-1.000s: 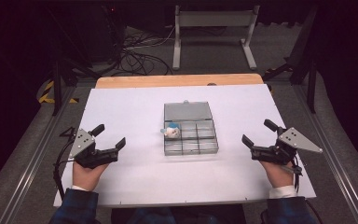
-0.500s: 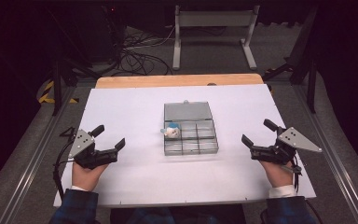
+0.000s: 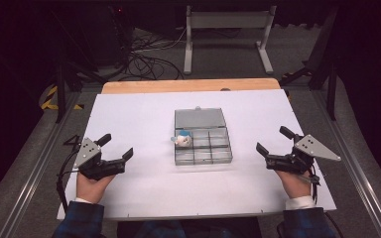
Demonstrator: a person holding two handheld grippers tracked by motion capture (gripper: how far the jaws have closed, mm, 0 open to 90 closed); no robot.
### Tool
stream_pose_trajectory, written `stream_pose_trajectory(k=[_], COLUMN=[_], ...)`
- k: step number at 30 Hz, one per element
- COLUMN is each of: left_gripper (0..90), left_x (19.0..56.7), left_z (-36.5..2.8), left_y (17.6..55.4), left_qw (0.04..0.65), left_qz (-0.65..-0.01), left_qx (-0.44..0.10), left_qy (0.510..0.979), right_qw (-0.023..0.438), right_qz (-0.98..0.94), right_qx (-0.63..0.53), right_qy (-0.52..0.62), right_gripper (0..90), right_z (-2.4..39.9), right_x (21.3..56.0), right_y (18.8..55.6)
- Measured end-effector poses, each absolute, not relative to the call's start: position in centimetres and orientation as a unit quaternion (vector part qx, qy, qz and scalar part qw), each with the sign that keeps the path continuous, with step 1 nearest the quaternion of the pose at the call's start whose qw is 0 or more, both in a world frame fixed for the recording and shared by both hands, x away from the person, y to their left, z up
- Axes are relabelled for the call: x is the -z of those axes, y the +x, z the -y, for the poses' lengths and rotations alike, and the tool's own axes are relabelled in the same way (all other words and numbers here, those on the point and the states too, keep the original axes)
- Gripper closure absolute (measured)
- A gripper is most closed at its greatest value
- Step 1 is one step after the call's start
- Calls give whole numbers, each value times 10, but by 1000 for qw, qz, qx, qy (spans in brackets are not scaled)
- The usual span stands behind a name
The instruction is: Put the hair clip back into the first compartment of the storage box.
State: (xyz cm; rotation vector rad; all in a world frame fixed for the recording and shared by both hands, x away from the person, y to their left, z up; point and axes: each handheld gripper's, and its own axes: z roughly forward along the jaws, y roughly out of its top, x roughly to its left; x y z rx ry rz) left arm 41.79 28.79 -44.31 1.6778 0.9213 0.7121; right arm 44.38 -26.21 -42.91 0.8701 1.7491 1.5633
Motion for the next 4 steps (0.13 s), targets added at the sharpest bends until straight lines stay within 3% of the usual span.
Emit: stream_pose_trajectory(k=[4], left_gripper=[65], left_x=[450], left_z=[-284], left_y=[425], left_qw=[489], left_qz=[-395], left_qx=[-271], left_qy=[729], right_qw=[315], right_qz=[-665], right_qx=[-589], right_qy=[334], right_gripper=[5], right_z=[263], right_x=[430], right_y=[445])
